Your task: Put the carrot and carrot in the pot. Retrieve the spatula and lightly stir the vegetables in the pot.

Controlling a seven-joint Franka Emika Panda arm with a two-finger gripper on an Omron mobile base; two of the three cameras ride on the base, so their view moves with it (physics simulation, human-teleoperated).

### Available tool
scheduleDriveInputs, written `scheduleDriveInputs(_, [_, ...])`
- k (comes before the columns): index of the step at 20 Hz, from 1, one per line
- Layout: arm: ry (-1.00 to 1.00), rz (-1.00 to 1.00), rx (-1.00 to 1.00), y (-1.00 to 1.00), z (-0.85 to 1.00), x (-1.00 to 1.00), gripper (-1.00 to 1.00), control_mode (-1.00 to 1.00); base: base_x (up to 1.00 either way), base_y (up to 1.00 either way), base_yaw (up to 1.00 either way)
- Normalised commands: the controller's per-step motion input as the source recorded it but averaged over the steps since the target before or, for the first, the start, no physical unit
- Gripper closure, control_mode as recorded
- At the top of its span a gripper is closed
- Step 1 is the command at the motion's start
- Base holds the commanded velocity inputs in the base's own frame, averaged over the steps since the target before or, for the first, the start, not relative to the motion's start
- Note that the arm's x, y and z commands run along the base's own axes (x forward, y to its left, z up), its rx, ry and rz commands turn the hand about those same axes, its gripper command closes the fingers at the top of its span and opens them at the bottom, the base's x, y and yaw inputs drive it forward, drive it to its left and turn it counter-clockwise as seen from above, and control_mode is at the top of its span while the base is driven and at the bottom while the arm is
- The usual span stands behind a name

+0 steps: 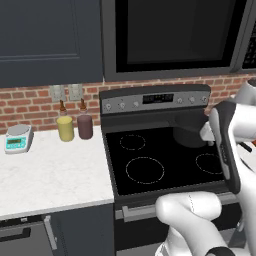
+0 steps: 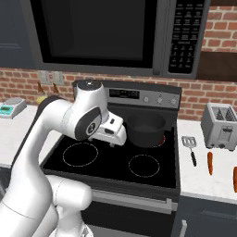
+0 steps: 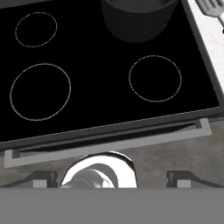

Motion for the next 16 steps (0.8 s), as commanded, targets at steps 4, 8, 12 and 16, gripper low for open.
scheduleDriveInputs(4, [0.00,-0.03,0.00,0.00,-0.13,0.02,-1.00,1.00,0.00,0.00,-0.01])
scheduleDriveInputs(8, [0.00,0.00,0.00,0.00,0.00,0.00,-1.00,1.00,-0.15,-0.38,-0.11])
scheduleDriveInputs(12, [0.00,0.00,0.00,0.00,0.00,0.00,-1.00,1.00,-0.12,-0.86,-0.10])
scheduleDriveInputs(16, [0.00,0.00,0.00,0.00,0.00,0.00,-1.00,1.00,-0.10,-1.00,-0.03])
